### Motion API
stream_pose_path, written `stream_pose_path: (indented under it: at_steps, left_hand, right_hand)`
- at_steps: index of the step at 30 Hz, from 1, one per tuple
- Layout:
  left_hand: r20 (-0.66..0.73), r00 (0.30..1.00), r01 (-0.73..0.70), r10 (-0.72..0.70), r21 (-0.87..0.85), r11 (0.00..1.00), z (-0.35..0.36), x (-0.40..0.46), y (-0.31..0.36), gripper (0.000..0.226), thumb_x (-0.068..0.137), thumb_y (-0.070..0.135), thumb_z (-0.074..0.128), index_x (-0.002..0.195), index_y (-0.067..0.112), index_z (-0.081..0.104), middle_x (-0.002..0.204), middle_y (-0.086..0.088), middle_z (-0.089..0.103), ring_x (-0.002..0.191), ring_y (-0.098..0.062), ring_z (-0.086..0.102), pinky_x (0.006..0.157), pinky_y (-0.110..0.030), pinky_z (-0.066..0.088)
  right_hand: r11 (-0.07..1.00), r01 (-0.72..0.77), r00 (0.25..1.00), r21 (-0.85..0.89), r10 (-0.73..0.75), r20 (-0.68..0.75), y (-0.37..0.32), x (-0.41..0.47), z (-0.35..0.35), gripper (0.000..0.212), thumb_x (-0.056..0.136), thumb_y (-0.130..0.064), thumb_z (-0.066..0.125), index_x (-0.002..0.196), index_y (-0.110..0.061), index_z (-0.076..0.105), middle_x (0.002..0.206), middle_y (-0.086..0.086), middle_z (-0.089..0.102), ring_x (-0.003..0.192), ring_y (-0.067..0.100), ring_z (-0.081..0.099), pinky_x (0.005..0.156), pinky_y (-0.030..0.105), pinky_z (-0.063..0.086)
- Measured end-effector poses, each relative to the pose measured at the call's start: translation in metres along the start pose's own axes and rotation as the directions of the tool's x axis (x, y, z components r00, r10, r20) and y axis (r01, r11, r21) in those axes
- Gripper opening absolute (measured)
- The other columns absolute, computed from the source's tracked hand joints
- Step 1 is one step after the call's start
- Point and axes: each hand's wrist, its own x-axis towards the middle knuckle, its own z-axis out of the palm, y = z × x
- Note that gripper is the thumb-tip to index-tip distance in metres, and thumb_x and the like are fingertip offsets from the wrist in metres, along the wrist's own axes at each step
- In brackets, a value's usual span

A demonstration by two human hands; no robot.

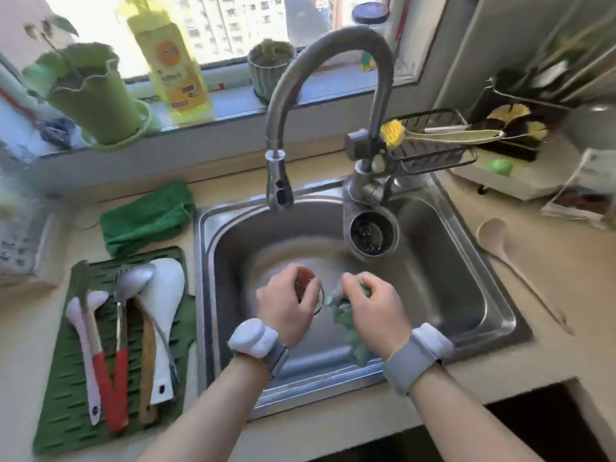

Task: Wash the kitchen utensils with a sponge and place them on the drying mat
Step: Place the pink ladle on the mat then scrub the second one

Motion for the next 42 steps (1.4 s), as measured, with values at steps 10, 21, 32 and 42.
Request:
stream_pose_path:
  at_steps: [10, 21, 32, 42]
  left_hand:
    - [0.266, 0.963, -0.043, 0.041, 0.005, 0.999, 0.188, 0.019, 0.124, 0.013, 0.09, 0.033, 0.062, 0.098, 0.023, 0.061, 0.083, 0.011, 0.064, 0.083, -0.015, 0.062, 0.082, -0.033, 0.049]
    - [0.512, 0.854, -0.209, 0.086, 0.188, 0.96, 0.282, 0.024, 0.169, 0.037, 0.092, 0.033, 0.054, 0.128, 0.031, 0.05, 0.135, 0.009, 0.049, 0.126, -0.016, 0.046, 0.102, -0.042, 0.039]
    - [0.392, 0.827, 0.562, -0.403, -0.57, 0.599, 0.255, 0.052, 0.169, 0.036, 0.094, 0.04, 0.053, 0.106, 0.008, 0.063, 0.096, -0.005, 0.068, 0.089, -0.023, 0.064, 0.079, -0.032, 0.048]
    - [0.59, 0.728, 0.669, -0.348, -0.723, 0.174, 0.151, 0.065, 0.131, 0.042, 0.094, 0.043, 0.05, 0.11, 0.006, 0.061, 0.097, -0.021, 0.064, 0.092, -0.036, 0.065, 0.091, -0.047, 0.052]
  right_hand:
    - [0.953, -0.195, 0.949, -0.234, 0.123, -0.289, 0.092, 0.051, -0.193, 0.038, 0.083, -0.039, 0.057, 0.064, -0.006, 0.055, 0.054, 0.004, 0.053, 0.061, 0.03, 0.05, 0.056, 0.038, 0.04]
    - [0.736, -0.313, 0.949, -0.6, 0.233, -0.21, 0.15, 0.106, -0.268, 0.029, 0.093, -0.032, 0.052, 0.115, -0.013, 0.056, 0.122, 0.01, 0.043, 0.097, 0.033, 0.057, 0.079, 0.031, 0.041]
    - [0.733, -0.047, 0.998, -0.679, 0.002, -0.067, 0.126, 0.098, -0.271, 0.016, 0.094, -0.034, 0.048, 0.099, -0.022, 0.057, 0.101, 0.001, 0.057, 0.085, 0.03, 0.058, 0.063, 0.029, 0.038]
    - [0.74, 0.204, 0.976, -0.641, -0.099, 0.196, 0.062, 0.074, -0.195, 0.018, 0.089, -0.038, 0.056, 0.104, -0.028, 0.06, 0.103, -0.003, 0.056, 0.091, 0.021, 0.056, 0.071, 0.027, 0.041]
